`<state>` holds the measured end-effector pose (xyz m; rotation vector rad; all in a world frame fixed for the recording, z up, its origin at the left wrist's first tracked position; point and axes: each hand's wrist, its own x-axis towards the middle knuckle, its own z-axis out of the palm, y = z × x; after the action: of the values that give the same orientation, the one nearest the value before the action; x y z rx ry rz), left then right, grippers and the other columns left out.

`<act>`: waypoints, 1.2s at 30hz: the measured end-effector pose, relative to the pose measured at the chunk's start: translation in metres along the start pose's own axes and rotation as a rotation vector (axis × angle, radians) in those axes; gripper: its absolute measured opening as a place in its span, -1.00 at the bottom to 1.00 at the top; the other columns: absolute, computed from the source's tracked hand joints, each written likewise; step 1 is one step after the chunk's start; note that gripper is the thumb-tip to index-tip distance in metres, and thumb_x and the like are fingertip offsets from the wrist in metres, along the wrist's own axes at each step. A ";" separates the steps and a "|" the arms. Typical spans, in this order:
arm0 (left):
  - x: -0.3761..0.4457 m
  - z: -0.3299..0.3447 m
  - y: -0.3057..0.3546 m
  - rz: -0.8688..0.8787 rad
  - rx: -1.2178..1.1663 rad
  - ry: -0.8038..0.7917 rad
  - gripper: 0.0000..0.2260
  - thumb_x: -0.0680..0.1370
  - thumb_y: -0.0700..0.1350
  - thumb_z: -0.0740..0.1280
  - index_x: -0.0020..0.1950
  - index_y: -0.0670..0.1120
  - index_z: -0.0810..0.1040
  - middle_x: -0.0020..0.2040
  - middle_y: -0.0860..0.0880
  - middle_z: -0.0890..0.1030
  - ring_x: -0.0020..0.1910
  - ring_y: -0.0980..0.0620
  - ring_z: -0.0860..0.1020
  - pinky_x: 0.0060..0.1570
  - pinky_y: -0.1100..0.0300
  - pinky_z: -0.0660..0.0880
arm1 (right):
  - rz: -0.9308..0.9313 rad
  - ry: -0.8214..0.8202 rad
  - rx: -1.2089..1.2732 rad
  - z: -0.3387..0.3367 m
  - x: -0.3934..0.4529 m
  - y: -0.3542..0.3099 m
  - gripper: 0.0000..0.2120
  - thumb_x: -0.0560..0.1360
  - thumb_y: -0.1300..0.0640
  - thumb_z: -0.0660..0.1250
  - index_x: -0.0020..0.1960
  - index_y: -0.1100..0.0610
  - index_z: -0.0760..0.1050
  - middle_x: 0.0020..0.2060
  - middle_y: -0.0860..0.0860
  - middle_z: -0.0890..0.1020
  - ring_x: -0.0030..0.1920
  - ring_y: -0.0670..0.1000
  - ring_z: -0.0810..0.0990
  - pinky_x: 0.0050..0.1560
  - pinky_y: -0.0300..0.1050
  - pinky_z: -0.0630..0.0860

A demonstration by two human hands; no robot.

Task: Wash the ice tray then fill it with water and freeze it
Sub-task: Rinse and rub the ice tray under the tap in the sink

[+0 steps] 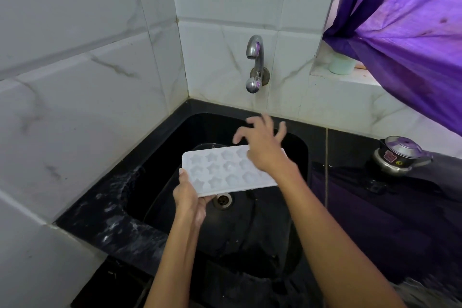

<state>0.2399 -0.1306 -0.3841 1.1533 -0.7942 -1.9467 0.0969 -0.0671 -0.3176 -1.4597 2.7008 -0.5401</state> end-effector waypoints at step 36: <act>0.013 0.000 0.001 0.004 -0.032 0.011 -0.70 0.64 0.09 0.10 -0.03 -0.07 0.50 -0.08 -0.09 0.63 -0.11 -0.11 0.62 -0.13 -0.11 0.57 | 0.257 -0.094 -0.146 0.015 -0.027 0.058 -0.48 0.44 0.48 0.23 0.16 -0.04 0.59 0.48 0.09 0.20 0.55 0.21 -0.19 0.41 0.43 -0.32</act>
<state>0.2359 -0.1418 -0.3890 1.1414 -0.7562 -1.9416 0.0678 -0.0198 -0.3535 -1.1047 2.8417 -0.2586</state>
